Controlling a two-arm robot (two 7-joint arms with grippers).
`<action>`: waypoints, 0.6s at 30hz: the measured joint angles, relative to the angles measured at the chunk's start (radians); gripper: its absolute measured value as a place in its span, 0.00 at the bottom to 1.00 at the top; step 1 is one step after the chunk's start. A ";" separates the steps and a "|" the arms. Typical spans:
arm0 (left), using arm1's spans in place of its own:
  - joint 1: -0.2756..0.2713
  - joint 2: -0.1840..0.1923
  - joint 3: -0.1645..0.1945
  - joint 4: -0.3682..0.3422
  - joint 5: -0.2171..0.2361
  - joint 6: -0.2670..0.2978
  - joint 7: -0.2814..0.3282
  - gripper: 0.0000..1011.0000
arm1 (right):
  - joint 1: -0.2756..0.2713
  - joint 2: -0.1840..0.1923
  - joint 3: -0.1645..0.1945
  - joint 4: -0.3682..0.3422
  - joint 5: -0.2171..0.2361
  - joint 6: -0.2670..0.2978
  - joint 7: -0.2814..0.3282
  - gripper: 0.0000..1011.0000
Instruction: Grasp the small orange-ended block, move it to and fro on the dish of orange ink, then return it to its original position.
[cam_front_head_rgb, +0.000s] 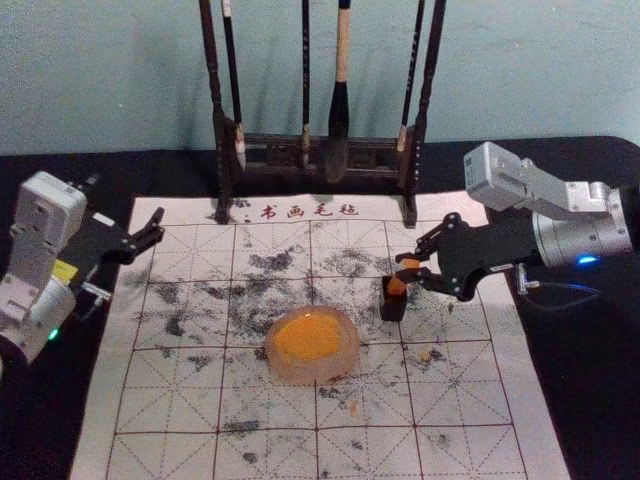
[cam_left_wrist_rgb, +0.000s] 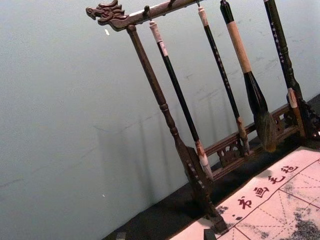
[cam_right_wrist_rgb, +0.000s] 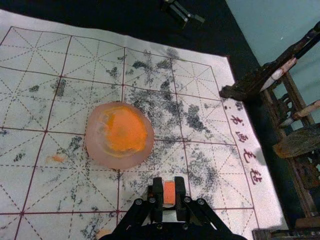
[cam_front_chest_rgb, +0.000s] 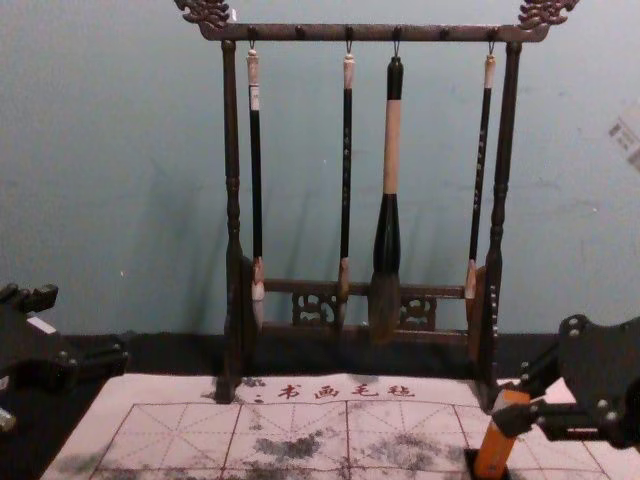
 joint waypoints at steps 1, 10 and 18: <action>0.000 0.000 0.000 0.000 0.000 0.000 0.000 0.99 | 0.001 -0.001 -0.002 0.002 -0.004 0.000 0.000 0.13; 0.000 0.000 0.000 0.000 0.000 0.000 0.000 0.99 | 0.004 -0.020 -0.014 0.032 -0.015 -0.003 0.004 0.13; 0.000 0.000 0.000 0.000 0.000 0.000 0.000 0.99 | 0.005 -0.038 -0.018 0.059 -0.020 -0.008 0.003 0.13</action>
